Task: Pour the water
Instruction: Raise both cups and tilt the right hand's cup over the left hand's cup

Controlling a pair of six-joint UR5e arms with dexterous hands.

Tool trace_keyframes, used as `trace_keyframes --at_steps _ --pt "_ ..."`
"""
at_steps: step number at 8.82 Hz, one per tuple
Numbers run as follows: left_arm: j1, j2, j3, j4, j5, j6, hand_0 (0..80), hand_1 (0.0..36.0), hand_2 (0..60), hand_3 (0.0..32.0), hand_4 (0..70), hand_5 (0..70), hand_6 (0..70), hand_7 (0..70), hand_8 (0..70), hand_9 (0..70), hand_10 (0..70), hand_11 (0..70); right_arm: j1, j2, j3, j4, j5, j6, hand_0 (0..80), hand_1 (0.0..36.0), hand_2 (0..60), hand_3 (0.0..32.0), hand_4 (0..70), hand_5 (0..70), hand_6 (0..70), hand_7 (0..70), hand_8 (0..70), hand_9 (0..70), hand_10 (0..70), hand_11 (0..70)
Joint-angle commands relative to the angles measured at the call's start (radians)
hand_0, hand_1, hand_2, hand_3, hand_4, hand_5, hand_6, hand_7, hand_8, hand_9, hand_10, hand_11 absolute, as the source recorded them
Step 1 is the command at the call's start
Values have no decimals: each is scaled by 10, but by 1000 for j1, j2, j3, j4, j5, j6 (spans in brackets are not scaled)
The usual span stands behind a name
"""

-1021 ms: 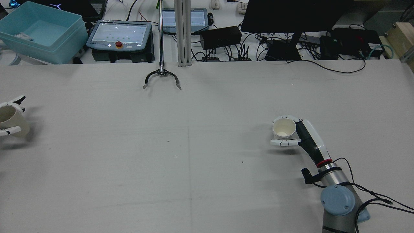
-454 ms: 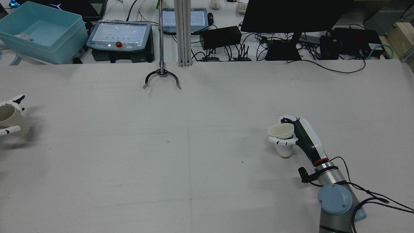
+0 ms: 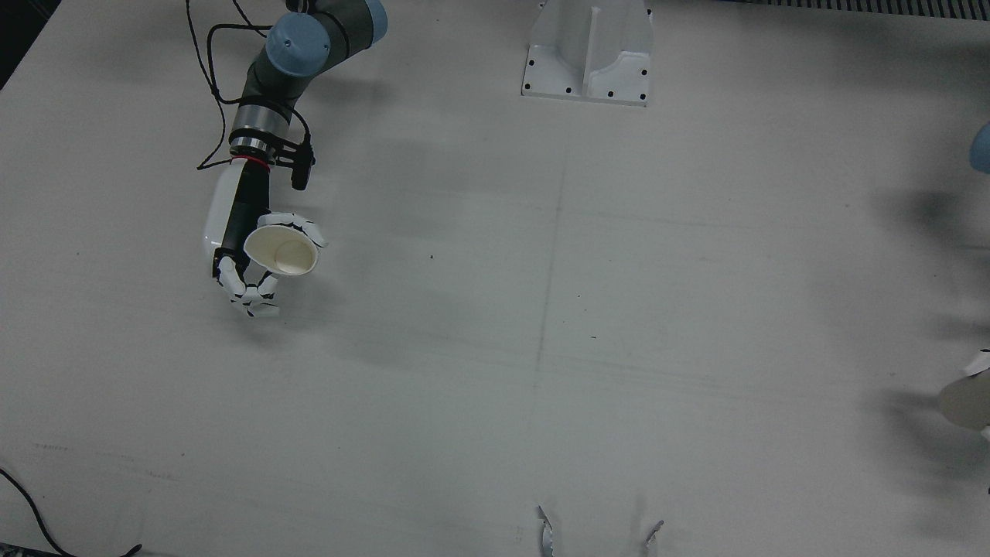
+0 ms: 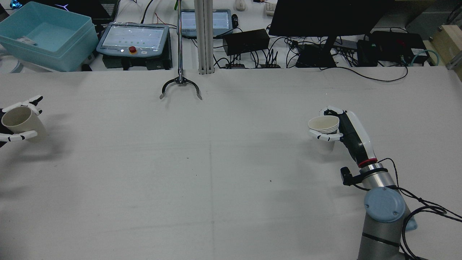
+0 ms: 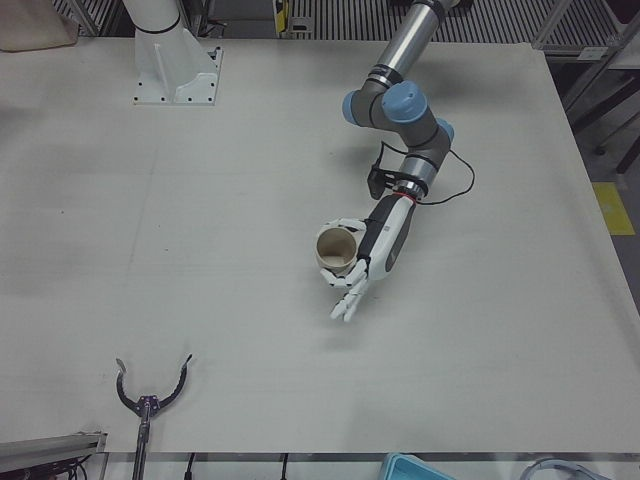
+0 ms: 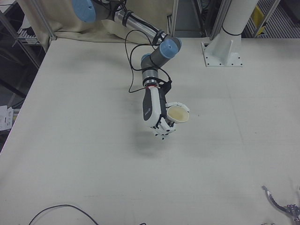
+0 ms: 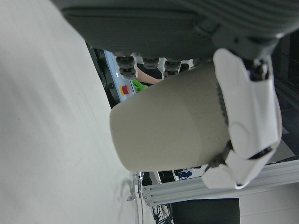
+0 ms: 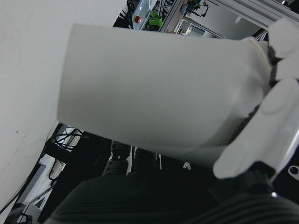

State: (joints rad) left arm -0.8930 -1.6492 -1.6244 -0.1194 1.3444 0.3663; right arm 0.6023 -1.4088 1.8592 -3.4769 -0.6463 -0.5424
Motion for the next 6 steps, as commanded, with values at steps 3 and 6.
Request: trace_keyframes --at_steps 3,6 --pt "189 -392 -19 268 13 83 453 360 600 0 264 695 45 118 14 36 50 99 149 7 95 -11 -131 -102 463 194 600 0 157 700 535 700 502 692 268 399" --pt "316 -558 -3 342 16 189 433 360 600 0 260 687 48 120 14 36 50 98 163 8 107 -10 -165 -114 463 195 600 0 159 700 530 700 496 683 264 394"
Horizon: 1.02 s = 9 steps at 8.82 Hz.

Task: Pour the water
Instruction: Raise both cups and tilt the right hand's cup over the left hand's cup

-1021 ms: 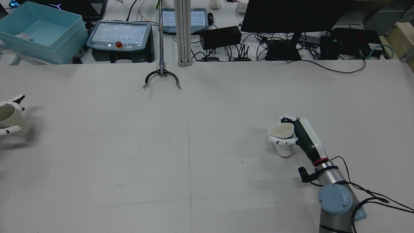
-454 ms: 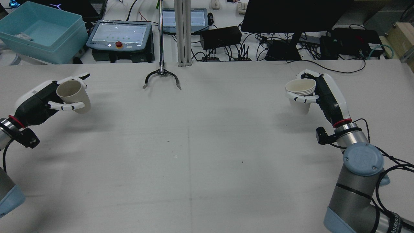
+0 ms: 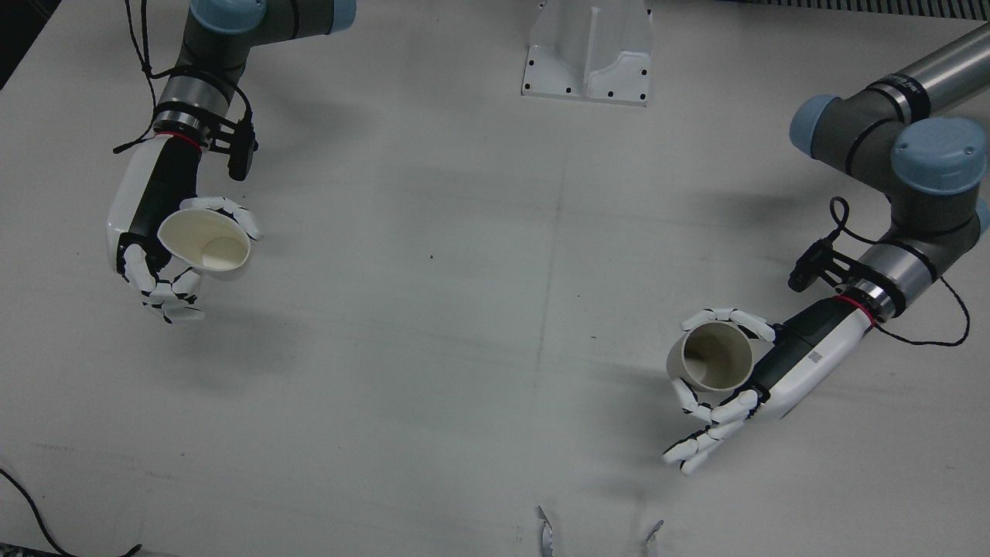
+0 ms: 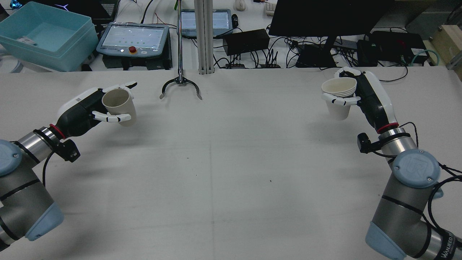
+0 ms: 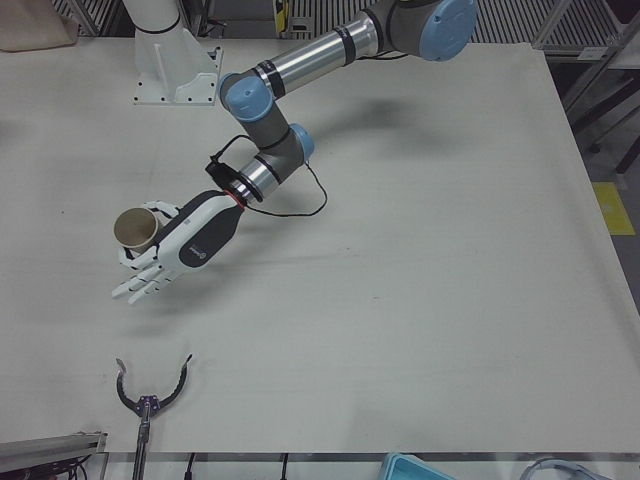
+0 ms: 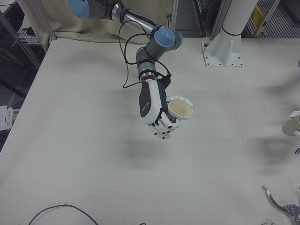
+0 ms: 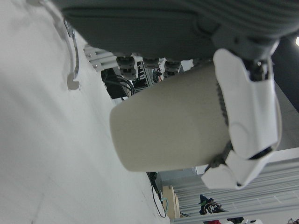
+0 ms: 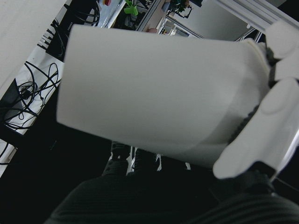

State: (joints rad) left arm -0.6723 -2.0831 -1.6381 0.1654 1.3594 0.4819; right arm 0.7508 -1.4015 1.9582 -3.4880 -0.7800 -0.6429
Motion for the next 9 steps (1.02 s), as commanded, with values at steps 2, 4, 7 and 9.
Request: trace_keyframes --at_steps 2,4,7,9 --pt "122 -153 33 63 1 101 426 360 600 0 255 687 50 123 14 38 51 99 37 4 66 0 -76 -111 466 197 600 0 156 700 528 700 493 679 263 392" --pt "118 -152 30 63 1 101 414 360 600 0 251 681 49 120 14 37 52 101 102 91 146 -3 -238 -362 469 206 600 0 162 700 534 700 494 679 266 397" --pt "115 -150 29 63 1 98 411 360 600 0 251 677 46 115 14 36 50 97 107 253 198 -184 -327 -540 486 249 600 0 199 700 545 700 469 642 248 374" --pt "118 -152 30 62 0 99 405 360 600 0 247 670 43 109 14 34 51 98 101 346 189 -204 -393 -708 496 269 600 0 211 700 548 700 463 633 247 374"
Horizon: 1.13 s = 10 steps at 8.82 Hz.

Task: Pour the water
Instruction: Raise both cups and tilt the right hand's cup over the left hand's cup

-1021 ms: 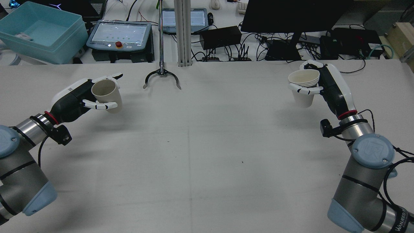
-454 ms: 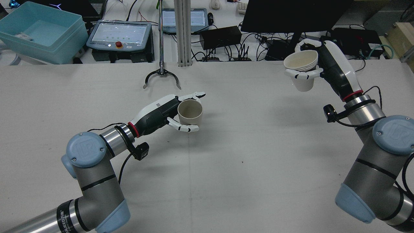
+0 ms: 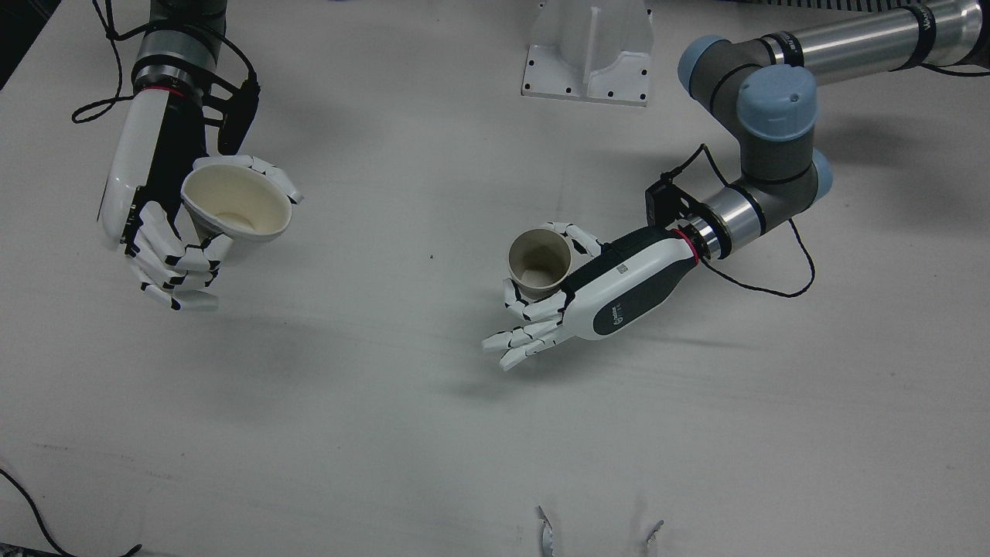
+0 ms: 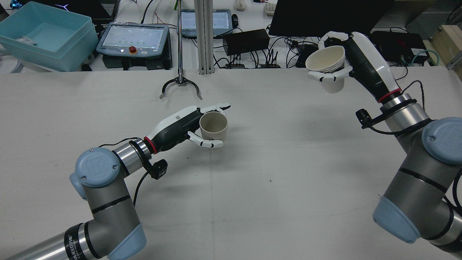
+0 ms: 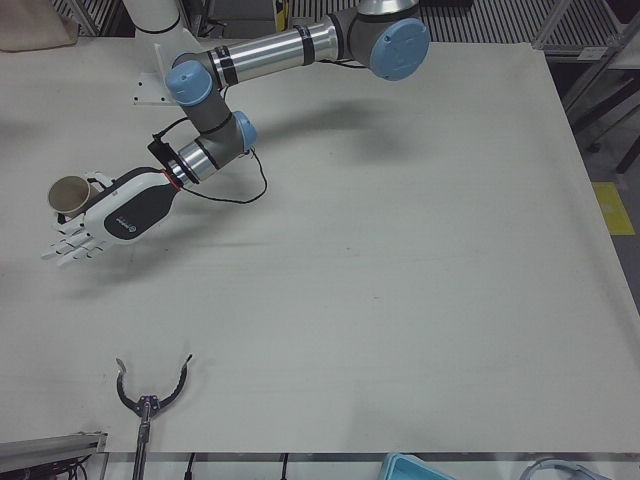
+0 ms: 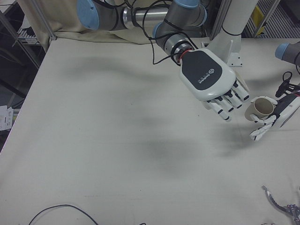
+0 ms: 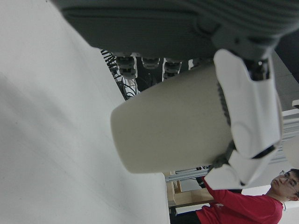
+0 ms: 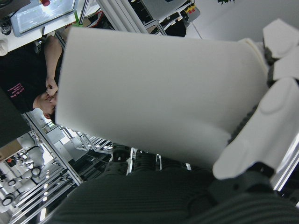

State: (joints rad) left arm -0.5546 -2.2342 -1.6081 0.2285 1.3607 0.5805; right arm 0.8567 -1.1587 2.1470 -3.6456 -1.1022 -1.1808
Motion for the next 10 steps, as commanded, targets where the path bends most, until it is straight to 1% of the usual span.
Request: trace_keyframes --at_steps 1,2,3,4,5,6,8,10 --pt "1 -1 -4 -1 -2 1 405 360 600 0 247 671 44 110 14 36 51 98 -27 128 -6 -69 -82 -203 501 274 600 0 219 700 552 700 460 628 248 376" --pt "1 -1 -7 -1 -2 -1 406 360 600 0 246 672 44 109 14 35 51 99 -42 145 -42 -79 -84 -212 509 291 600 0 231 700 555 700 446 610 239 364" --pt "-1 -1 -12 -1 -2 -1 408 360 600 0 248 673 44 110 14 35 51 99 -65 163 -76 -97 -109 -212 513 299 600 0 236 700 554 700 440 600 237 362" --pt "-4 -1 -13 -1 -2 -2 408 360 600 0 247 675 43 108 14 35 51 98 -80 184 -105 -137 -146 -220 515 304 600 0 240 700 548 700 429 586 232 355" --pt "-4 -1 -12 -1 -2 -2 409 360 600 0 247 672 43 108 14 35 50 97 -90 192 -107 -186 -150 -226 519 308 600 0 238 700 536 700 417 569 222 339" --pt "-1 -1 -12 -1 -2 -1 411 360 600 0 249 673 43 110 13 35 50 98 -91 197 -101 -211 -153 -227 525 315 600 0 239 700 533 700 408 555 210 324" --pt "-2 -1 -12 -1 -2 -1 412 360 600 0 245 674 43 109 14 35 50 98 -100 209 -105 -215 -160 -227 533 322 600 0 226 700 516 684 389 530 194 301" --pt "-5 -1 -27 3 0 -4 417 360 600 0 247 679 43 108 14 35 50 98 -96 208 -96 -215 -159 -234 536 324 600 0 226 700 517 684 389 530 191 297"
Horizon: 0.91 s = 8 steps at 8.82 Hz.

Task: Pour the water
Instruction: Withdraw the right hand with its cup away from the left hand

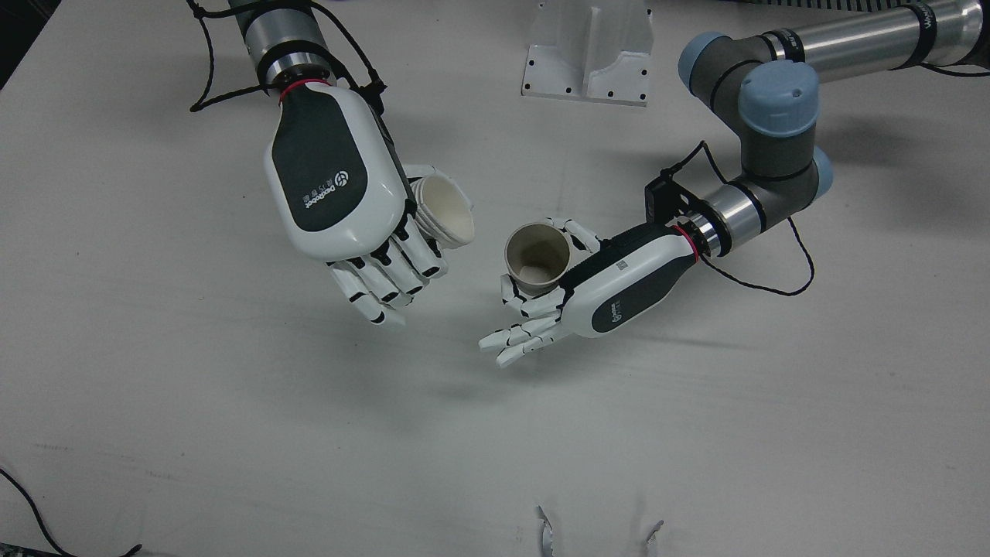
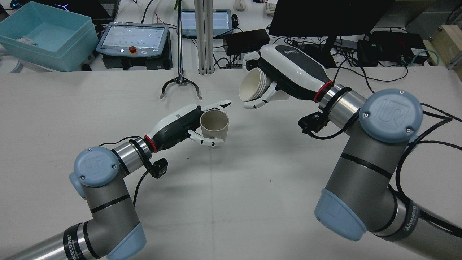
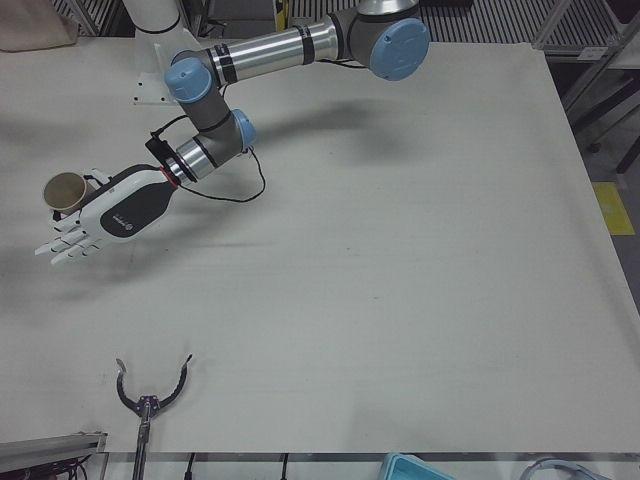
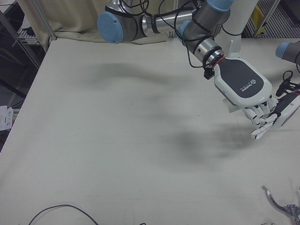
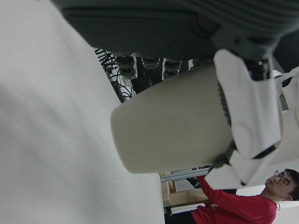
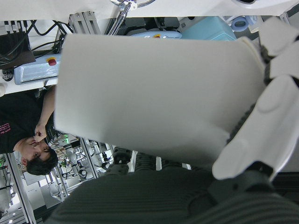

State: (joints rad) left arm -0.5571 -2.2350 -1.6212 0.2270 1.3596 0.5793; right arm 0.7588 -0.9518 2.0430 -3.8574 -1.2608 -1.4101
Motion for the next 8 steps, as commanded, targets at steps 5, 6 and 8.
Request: trace_keyframes --at_steps 5,6,8 --pt "-208 131 -111 66 29 -99 413 360 600 0 246 666 39 102 12 31 48 94 213 -192 72 3 73 439 506 264 600 0 212 700 488 628 387 526 207 316" --pt "-230 146 -108 71 29 -114 416 360 600 0 245 667 36 96 11 29 48 94 244 -223 74 10 78 520 505 259 600 0 203 700 486 620 389 528 204 313" --pt "-297 262 -106 55 23 -143 416 360 600 0 247 669 37 97 11 28 48 95 307 -252 68 12 134 627 494 238 581 0 171 700 461 577 393 532 212 323"
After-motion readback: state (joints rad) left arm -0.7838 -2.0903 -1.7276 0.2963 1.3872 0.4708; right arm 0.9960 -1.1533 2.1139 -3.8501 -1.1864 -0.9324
